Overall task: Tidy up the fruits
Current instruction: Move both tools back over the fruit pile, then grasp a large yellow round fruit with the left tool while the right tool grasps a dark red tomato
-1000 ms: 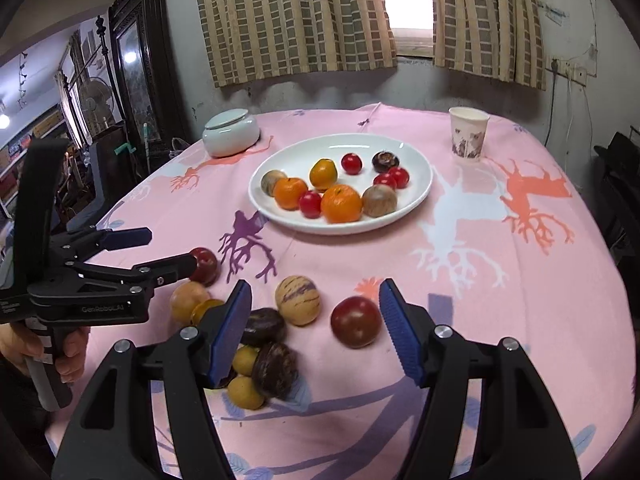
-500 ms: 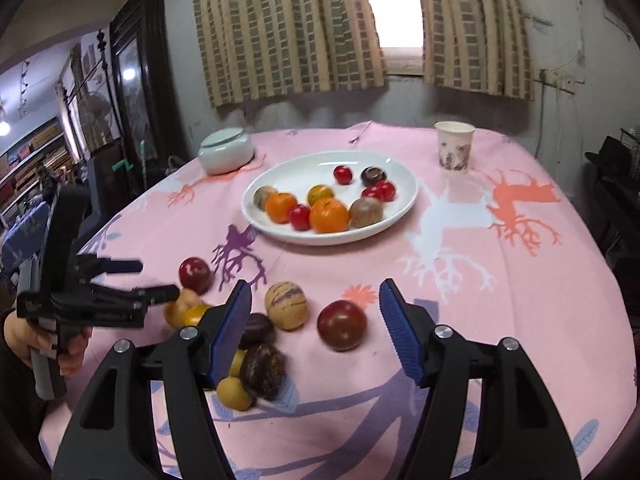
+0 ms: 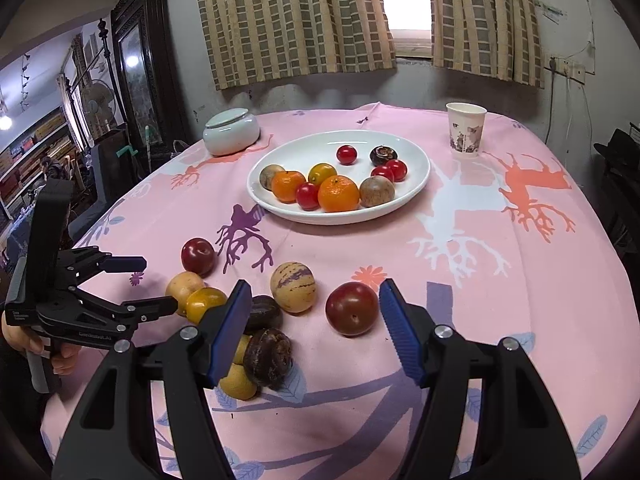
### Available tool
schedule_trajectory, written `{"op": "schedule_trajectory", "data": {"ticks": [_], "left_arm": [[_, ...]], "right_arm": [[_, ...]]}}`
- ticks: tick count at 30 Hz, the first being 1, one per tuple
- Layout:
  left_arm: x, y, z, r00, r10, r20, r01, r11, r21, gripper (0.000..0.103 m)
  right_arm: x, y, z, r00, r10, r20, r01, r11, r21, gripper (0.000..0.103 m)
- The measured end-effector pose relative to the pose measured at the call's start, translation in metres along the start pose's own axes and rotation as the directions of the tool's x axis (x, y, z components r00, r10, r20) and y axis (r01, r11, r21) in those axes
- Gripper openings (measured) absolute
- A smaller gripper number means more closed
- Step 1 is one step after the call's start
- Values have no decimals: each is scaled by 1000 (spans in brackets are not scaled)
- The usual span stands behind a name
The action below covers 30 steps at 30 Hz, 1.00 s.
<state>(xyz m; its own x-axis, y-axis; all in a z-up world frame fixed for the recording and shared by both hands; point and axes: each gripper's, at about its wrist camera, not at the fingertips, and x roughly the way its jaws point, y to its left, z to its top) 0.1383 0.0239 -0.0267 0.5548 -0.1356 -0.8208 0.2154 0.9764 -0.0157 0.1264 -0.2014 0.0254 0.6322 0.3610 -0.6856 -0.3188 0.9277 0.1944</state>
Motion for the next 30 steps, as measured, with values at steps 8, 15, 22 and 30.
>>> {"op": "schedule_trajectory", "data": {"ticks": [8, 15, 22, 30], "left_arm": [[11, -7, 0, 1000, 31, 5, -31, 999, 25, 85], [23, -19, -3, 1000, -28, -10, 29, 996, 81, 52], [26, -20, -1, 999, -40, 15, 39, 997, 69, 49], [19, -23, -4, 1000, -20, 16, 19, 996, 83, 47]], "right_arm": [[6, 9, -3, 999, 7, -31, -8, 999, -36, 67], [8, 14, -5, 999, 12, -48, -14, 999, -48, 67], [7, 17, -6, 999, 10, -48, -12, 998, -58, 67], [5, 13, -5, 998, -25, -56, 21, 997, -76, 67]]}}
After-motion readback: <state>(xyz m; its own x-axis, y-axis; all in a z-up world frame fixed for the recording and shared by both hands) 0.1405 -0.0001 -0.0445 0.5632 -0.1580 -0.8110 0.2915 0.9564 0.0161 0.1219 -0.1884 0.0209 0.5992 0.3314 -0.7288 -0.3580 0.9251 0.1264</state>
